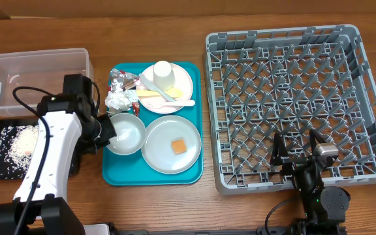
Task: Sort waste into correct bins and load items into the dishwasher rack
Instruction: 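Carry the emptied bowl back and lower it onto the teal tray, then release the bowl and raise the left gripper away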
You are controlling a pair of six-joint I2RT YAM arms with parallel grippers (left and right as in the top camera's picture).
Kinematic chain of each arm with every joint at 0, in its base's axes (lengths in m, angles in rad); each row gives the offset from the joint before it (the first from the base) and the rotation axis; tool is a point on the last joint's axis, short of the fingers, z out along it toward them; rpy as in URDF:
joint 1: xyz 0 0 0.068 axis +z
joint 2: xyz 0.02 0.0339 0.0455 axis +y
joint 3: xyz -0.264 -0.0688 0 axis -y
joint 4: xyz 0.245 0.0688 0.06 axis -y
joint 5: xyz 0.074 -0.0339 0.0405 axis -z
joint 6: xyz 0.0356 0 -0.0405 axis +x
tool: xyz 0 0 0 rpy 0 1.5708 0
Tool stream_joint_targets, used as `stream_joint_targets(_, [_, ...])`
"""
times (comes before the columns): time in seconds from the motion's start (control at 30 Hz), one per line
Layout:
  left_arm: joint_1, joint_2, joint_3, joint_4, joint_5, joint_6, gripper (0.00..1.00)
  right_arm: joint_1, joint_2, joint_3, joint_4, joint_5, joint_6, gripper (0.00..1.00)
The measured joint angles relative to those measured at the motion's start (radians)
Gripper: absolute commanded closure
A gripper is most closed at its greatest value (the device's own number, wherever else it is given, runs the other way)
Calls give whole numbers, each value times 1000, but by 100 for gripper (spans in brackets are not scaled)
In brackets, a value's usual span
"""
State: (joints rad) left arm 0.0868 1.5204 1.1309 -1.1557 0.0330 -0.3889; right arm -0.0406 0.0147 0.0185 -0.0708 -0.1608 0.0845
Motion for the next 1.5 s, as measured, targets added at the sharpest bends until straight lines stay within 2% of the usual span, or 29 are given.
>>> stream_joint_targets(0.3, [0,0,-89,30,-39,-84,96,0,0,0,0,0,0,0])
stream_joint_targets(0.37, [0,0,-110,39,-38,-89,93,0,0,0,-1,0,0,0])
stream_joint_targets(0.4, [0,0,-119,42,-38,-91,83,0,0,0,0,0,0,0])
stream_joint_targets(0.47, [0,0,-131,50,-31,-93,45,0,0,0,0,0,0,0])
stream_joint_targets(0.53, [0,0,-136,54,-18,-103,33,0,0,0,-1,0,0,0])
stream_joint_targets(0.57, [0,0,-137,55,-14,-104,20,0,0,0,0,0,0,0])
stream_joint_targets(0.6, [0,0,-137,57,-11,-105,0,0,0,0,0,0,0,0])
stream_joint_targets(0.97, [0,0,-137,144,0,-127,0,0,0,0,0,0,0,0])
stream_joint_targets(1.5, [0,0,-137,147,1,-130,0,0,0,0,-1,0,1,0])
